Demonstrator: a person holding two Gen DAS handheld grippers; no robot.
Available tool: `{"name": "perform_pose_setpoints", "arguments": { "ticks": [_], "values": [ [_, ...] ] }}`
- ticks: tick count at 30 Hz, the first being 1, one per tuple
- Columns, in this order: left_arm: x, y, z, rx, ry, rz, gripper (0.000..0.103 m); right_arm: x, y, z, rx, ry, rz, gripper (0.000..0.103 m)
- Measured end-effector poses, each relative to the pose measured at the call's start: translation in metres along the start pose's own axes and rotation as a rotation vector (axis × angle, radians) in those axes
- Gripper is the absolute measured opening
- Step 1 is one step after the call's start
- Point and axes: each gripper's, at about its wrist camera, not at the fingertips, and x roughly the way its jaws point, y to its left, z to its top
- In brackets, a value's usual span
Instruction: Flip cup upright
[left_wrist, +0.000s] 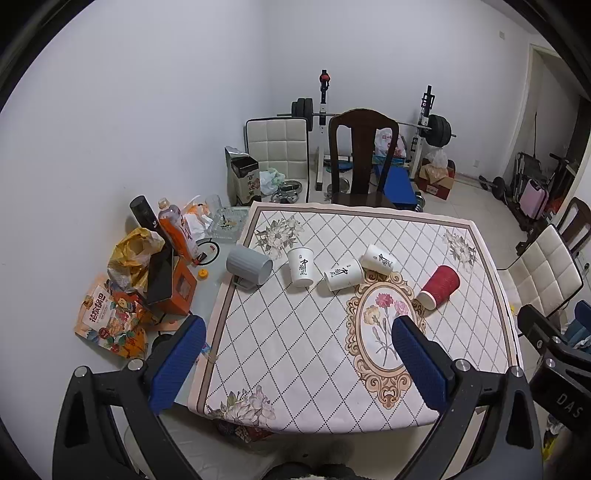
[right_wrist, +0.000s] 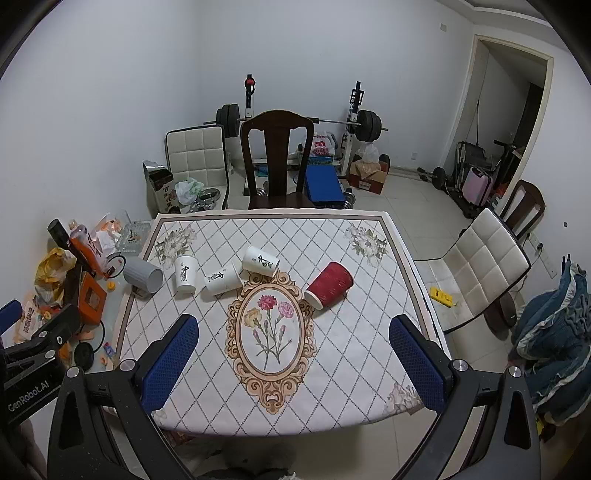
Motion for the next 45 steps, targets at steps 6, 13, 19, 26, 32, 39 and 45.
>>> {"name": "perform_pose_setpoints", "arguments": {
  "ticks": [6, 13, 19, 26, 32, 39, 45],
  "values": [
    [-0.0017, 0.0018, 0.0012, -0.002, -0.006, 0.005, 0.103, -0.0006, 0.001, 0.0013, 0.001, 0.0, 0.002, 0.103],
    [-0.002, 0.0032, 0.0035, -0.001, -0.005, 0.002, 0.103, -0.0006, 0.0008, 0.0012, 0.002, -0.001, 0.002, 0.103],
    [-0.0018, 0.0035, 0.0044, 0.0, -0.007, 0.001, 0.103, -0.0006, 0.0025, 0.0026, 0.003, -0.001, 0.004, 0.103],
    [-0.0015, 0.0024, 0.0036, 0.002, -0.007, 0.004, 0.103, -0.0007, 0.0024, 0.0016, 0.003, -0.003, 0.003, 0.103],
    [-0.0003, 0.0035, 0.0043, 0.005, -0.009, 0.007, 0.103, -0.0014, 0.0032, 0.002, 0.001, -0.002, 0.005, 0.103],
    [0.0002, 0.003, 0.0048, 0.009, -0.012, 0.007, 0.103, -0.0008, 0.0042, 0.0017, 0.002, -0.003, 0.004, 0.103],
    [-0.0001, 0.0023, 0.0046, 0.01, -0.013, 0.008, 0.103, -0.0009, 0.0044, 0.0017, 0.004, -0.003, 0.004, 0.103]
  ]
}}
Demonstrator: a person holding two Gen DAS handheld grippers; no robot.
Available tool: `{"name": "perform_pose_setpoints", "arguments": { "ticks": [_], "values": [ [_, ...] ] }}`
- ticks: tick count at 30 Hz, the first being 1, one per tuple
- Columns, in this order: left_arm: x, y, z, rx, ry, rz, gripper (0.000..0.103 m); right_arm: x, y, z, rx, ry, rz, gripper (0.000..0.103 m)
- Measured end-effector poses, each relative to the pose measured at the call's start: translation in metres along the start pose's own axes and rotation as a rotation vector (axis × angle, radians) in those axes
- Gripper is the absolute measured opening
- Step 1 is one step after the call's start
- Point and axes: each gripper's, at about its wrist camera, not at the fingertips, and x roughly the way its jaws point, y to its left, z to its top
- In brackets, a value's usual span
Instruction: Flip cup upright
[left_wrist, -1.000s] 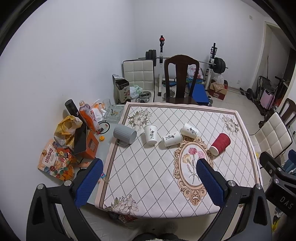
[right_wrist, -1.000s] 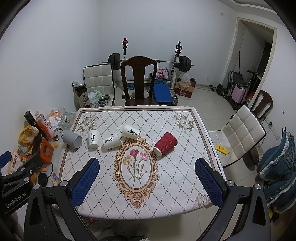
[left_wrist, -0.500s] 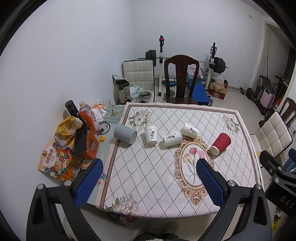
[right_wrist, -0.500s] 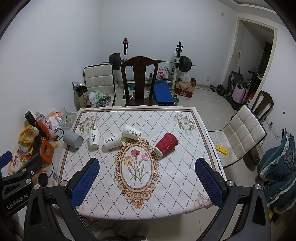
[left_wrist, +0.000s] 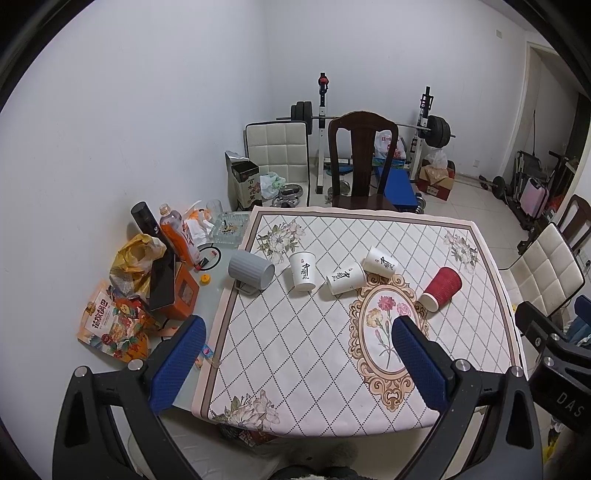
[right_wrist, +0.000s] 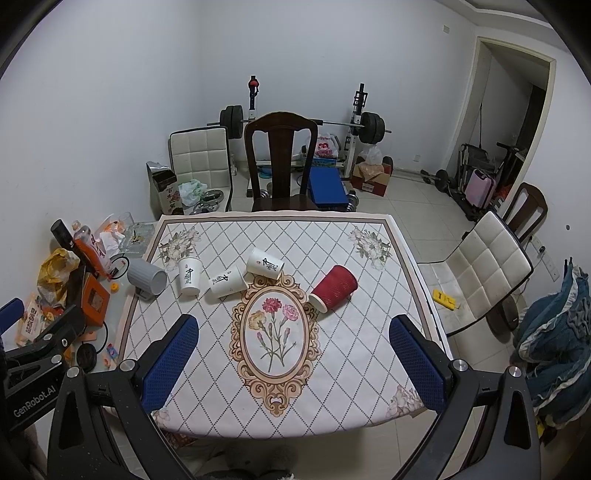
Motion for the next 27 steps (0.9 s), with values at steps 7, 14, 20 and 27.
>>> {"name": "perform_pose_setpoints", "arguments": {
  "ticks": [7, 14, 20, 27],
  "values": [
    [0.0007, 0.0004, 0.0015, -0.002, 0.002, -0.002, 0.103, 0.0, 0.0008, 0.0002, -0.001, 0.0, 0.0, 0.103],
    [0.0002, 0.0002, 0.0006, -0.002, -0.001, 0.0, 0.103, 0.0, 0.0015, 0.0002, 0.0, 0.0, 0.0, 0.103],
    [0.0001, 0.0004, 0.0016, -0.001, -0.002, -0.001, 0.103, 0.0006, 0.0009, -0.0001, -0.001, 0.001, 0.0, 0.103],
    [0.0048, -0.0021, 0.004, 0.0, 0.011, 0.006, 0.103, 0.0006, 0.0032, 0.0021, -0.006, 0.01, 0.007, 0.103]
  ]
}}
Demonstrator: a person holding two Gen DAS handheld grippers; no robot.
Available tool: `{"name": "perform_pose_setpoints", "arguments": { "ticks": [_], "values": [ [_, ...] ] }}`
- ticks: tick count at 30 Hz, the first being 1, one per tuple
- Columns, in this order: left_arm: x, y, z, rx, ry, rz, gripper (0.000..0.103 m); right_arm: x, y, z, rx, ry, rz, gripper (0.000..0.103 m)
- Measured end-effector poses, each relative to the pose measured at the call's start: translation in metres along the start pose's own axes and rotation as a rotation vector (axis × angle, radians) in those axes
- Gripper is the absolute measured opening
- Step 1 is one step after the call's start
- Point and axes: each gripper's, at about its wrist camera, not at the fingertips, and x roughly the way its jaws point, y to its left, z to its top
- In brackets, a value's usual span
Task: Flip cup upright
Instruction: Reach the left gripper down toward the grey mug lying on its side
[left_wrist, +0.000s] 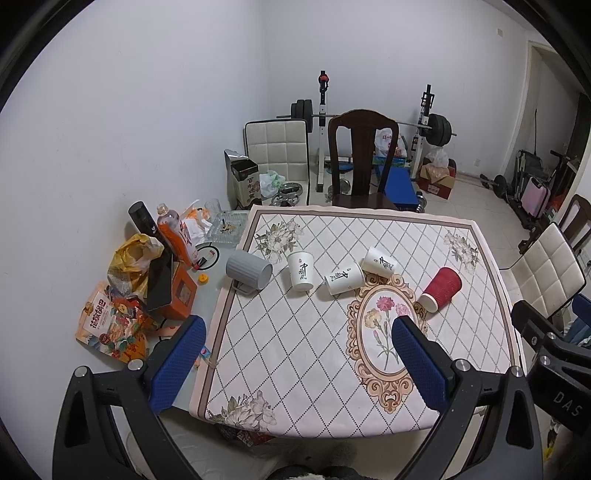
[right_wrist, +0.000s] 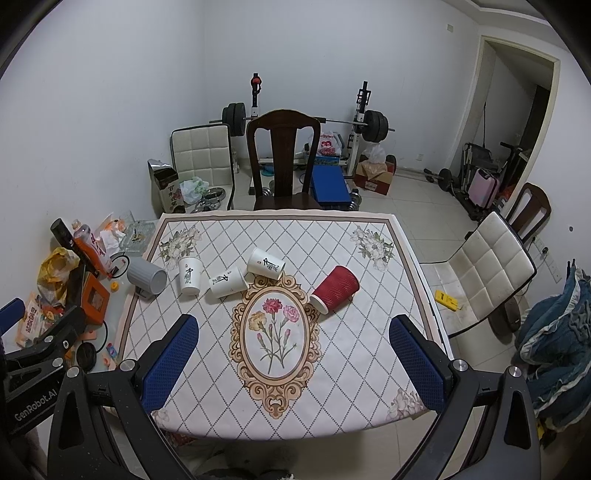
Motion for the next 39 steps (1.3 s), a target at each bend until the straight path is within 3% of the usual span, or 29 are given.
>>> {"name": "perform_pose_setpoints", "arguments": {
  "ticks": [4, 8, 20, 30, 35, 39],
  "values": [
    [0.018, -0.004, -0.001, -0.017, 0.033, 0.025, 0.103, 0.012, 0.002, 0.002, -0.008, 0.033, 0.012, 0.103],
    [0.049, -0.005, -0.013, -0.051, 0.09, 0.071, 0.103, 0.051, 0.001, 0.0, -0.023, 0.101, 0.038, 0.103],
    [0.168, 0.028, -0.044, -0.141, 0.286, 0.199, 0.103, 0.209, 0.029, -0.031, -0.066, 0.333, 0.039, 0.103],
    [0.28, 0.064, -0.032, -0.17, 0.435, 0.193, 0.103, 0.345, 0.083, -0.049, -0.088, 0.525, -0.018, 0.103],
    [0.334, 0.086, -0.023, -0.213, 0.511, 0.173, 0.103, 0.394, 0.112, -0.055, -0.122, 0.594, -0.032, 0.103],
    [0.362, 0.108, -0.008, -0.284, 0.519, 0.144, 0.102, 0.426, 0.128, -0.055, -0.138, 0.64, -0.046, 0.103]
  ]
}}
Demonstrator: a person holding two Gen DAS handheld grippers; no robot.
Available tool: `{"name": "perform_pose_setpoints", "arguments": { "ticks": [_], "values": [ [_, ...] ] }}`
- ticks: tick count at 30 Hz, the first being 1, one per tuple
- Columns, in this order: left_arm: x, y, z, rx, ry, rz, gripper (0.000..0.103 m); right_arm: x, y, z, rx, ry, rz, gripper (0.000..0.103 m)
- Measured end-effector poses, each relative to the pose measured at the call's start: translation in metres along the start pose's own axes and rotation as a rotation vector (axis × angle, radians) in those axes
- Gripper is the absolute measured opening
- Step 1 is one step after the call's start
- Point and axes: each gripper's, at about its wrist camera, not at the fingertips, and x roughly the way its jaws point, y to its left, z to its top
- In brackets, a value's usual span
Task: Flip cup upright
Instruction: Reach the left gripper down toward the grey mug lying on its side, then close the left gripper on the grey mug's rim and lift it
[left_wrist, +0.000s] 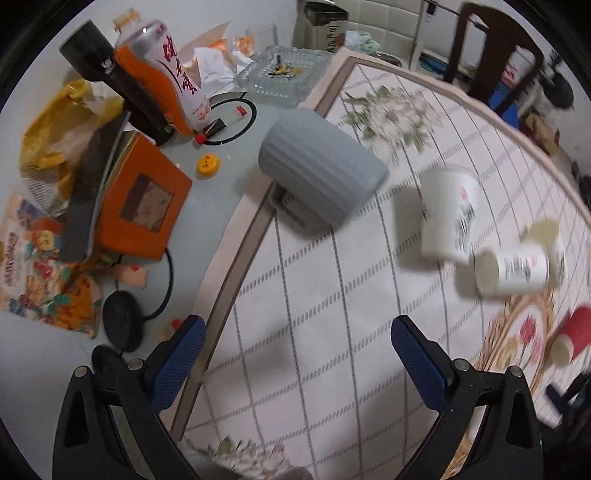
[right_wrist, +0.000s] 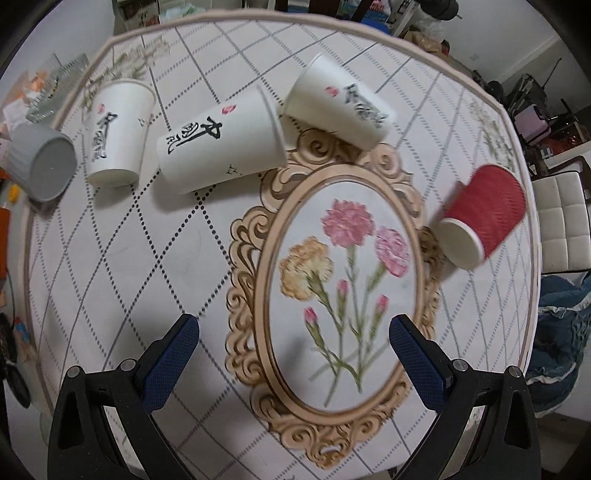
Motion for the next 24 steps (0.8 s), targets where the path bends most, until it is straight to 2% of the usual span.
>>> {"name": "perform_pose_setpoints", "arguments": {
  "ticks": [8, 16, 24],
  "values": [
    [0.027, 0.021, 0.061, -0.185, 0.046, -0.142, 0.102, 0.024, 0.012, 0.027, 0.014, 0.037, -0.021, 0.103],
    [0.064, 0.025, 0.093, -0.329, 0.125, -0.236, 0.102, 0.032, 0.015, 0.047, 0.037, 0.037, -0.02, 0.103],
    [0.101, 0.036, 0.117, -0.468, 0.18, -0.312, 0.101, 0.04, 0.014, 0.05, 0.057, 0.043, -0.026, 0.103]
  ]
}}
